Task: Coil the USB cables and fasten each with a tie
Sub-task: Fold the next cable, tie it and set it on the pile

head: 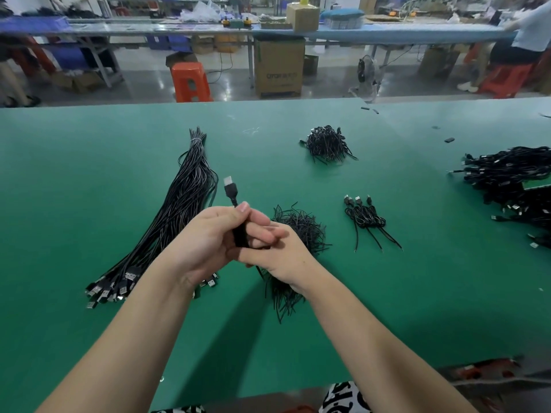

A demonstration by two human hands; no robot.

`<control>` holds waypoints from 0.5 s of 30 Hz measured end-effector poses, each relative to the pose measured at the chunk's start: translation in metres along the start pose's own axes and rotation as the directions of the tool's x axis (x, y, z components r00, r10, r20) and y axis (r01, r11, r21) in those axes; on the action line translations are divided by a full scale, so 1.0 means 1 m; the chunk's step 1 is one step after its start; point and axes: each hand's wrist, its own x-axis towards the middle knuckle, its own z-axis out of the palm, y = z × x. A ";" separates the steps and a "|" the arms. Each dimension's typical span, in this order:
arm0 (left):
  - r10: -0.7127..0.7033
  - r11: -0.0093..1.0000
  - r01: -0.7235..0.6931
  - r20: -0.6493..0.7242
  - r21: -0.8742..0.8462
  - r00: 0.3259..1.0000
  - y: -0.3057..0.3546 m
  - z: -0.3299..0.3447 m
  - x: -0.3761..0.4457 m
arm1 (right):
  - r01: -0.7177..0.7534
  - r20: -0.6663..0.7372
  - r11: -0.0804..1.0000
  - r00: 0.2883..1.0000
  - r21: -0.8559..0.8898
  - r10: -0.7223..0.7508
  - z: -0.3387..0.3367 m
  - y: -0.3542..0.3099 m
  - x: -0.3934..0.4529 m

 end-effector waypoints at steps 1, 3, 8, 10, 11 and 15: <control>-0.026 0.999 0.024 0.041 0.047 0.999 0.003 0.000 -0.001 | -0.020 0.003 1.000 1.000 0.003 0.020 0.000 0.000 -0.001; -0.060 0.996 0.054 0.076 0.071 0.995 0.007 0.001 -0.001 | -0.041 -0.010 0.999 0.999 0.018 0.041 -0.002 0.001 -0.001; -0.006 0.896 0.067 -0.139 0.440 0.990 0.007 0.004 0.000 | -0.025 -0.157 0.856 0.985 -0.516 -0.065 -0.005 0.001 -0.006; 0.148 0.552 0.120 -0.239 0.825 0.960 0.002 0.007 0.001 | 0.001 -0.129 0.763 0.986 -0.646 -0.110 -0.005 0.000 -0.007; 0.261 0.326 0.165 -0.257 0.931 0.931 -0.001 0.008 0.000 | 0.005 -0.112 0.727 0.987 -0.687 -0.112 -0.005 -0.002 -0.006; 0.365 0.262 0.162 -0.253 0.951 0.896 -0.002 0.002 0.002 | 0.016 -0.045 0.588 0.995 -0.809 -0.089 -0.002 -0.007 -0.009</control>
